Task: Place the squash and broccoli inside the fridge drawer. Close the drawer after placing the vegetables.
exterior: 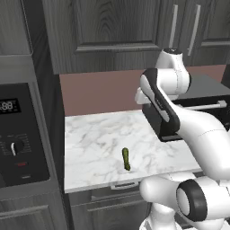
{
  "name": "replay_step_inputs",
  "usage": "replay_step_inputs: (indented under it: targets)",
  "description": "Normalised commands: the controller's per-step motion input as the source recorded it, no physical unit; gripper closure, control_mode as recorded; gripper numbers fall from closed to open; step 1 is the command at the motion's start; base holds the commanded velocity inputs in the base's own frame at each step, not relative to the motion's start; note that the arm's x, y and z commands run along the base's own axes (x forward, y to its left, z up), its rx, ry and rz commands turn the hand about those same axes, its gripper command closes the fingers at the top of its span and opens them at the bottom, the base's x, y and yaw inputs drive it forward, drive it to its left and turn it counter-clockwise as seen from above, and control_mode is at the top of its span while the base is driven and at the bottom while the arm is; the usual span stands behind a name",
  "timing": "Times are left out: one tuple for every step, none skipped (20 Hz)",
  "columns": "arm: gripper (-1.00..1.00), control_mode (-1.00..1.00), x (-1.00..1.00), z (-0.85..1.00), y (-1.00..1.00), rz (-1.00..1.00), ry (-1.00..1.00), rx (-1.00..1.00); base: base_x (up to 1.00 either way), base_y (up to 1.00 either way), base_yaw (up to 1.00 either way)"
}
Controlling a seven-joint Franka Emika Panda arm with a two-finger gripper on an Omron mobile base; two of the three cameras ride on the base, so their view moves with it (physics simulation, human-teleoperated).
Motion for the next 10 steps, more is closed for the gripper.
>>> replay_step_inputs:
  targets:
    - [-1.00,-1.00,-0.07,0.00,0.00,0.00,0.00,0.00,0.00,0.00,0.00]
    - [-1.00,-1.00,-0.13,-0.11,0.00,0.00,0.00,0.00,0.00,0.00,0.00]
    - [-1.00,-1.00,-0.09,-0.19,0.00,0.00,0.00,0.00,0.00,0.00,0.00]
    - [-1.00,-1.00,0.00,-0.51,0.04,0.00,0.11,-0.07,0.00,0.00,0.00]
    - [-1.00,-1.00,-0.01,-0.89,0.43,-0.01,0.08,-0.15,0.00,0.00,0.00]
    - [-1.00,-1.00,-0.02,-1.00,0.76,-0.08,0.04,-0.18,0.00,0.00,0.00]
    - [-1.00,-1.00,-0.04,-1.00,0.96,-0.15,0.01,-0.17,0.00,0.00,0.00]
    - [-1.00,-1.00,-0.09,-1.00,1.00,-0.21,0.00,-0.14,0.00,0.00,0.00]
    - [-1.00,-1.00,-0.04,-1.00,1.00,-0.25,0.01,-0.15,0.00,0.00,0.00]
    - [-1.00,-1.00,0.00,-1.00,1.00,-0.25,0.06,-0.13,0.00,0.00,0.00]
